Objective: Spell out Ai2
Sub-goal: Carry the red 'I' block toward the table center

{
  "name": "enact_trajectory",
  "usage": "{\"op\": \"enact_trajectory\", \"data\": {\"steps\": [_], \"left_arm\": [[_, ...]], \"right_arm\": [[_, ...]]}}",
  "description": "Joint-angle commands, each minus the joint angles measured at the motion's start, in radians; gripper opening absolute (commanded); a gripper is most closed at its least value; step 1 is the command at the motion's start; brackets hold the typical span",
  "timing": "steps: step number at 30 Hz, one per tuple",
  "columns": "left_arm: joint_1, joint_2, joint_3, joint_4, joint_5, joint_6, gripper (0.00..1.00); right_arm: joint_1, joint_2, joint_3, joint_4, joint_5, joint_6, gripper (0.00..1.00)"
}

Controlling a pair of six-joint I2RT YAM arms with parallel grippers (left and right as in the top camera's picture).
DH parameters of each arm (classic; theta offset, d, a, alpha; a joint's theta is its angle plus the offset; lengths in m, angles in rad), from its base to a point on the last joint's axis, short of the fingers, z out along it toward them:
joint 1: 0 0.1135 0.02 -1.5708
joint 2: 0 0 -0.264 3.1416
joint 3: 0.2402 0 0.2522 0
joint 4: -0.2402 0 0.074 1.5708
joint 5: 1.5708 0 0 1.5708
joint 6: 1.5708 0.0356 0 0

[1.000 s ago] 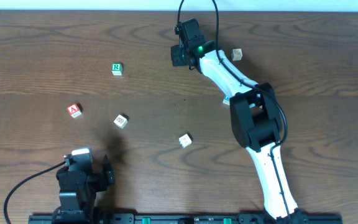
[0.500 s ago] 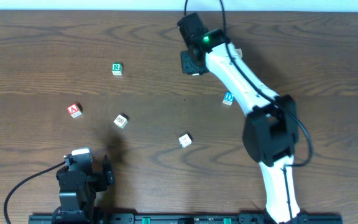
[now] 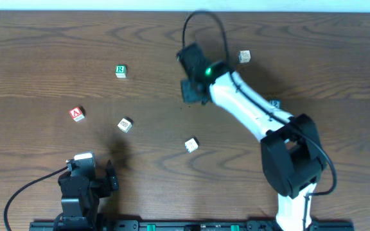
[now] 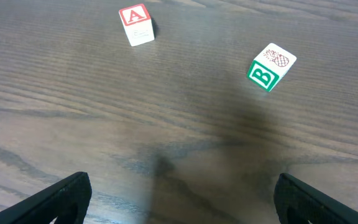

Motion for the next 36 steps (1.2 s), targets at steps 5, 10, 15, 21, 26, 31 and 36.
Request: {"op": "enact_trajectory", "data": {"steps": [5, 10, 15, 21, 26, 31, 36], "left_arm": [[0.004, -0.005, -0.029, -0.041, -0.01, 0.003, 0.95], [0.004, -0.005, -0.029, -0.041, -0.01, 0.003, 0.95], [0.004, -0.005, -0.029, -0.041, -0.01, 0.004, 0.95], [0.004, -0.005, -0.029, -0.041, -0.01, 0.003, 0.95], [0.004, -0.005, -0.029, -0.041, -0.01, 0.003, 0.95], [0.004, -0.005, -0.029, -0.041, -0.01, 0.003, 0.95], [0.004, -0.005, -0.029, -0.041, -0.01, 0.003, 0.95]], "right_arm": [[0.031, -0.037, -0.084, 0.022, 0.073, 0.217, 0.01], [0.035, -0.036, -0.085, 0.063, 0.08, 0.236, 0.01], [0.047, -0.03, -0.085, 0.098, 0.079, 0.244, 0.01], [0.05, -0.005, -0.086, 0.137, 0.079, 0.252, 0.01], [0.05, 0.019, -0.086, 0.142, 0.079, 0.274, 0.01], [0.05, 0.029, -0.086, 0.177, 0.08, 0.274, 0.01], [0.05, 0.062, -0.086, 0.183, 0.087, 0.295, 0.01]]}}
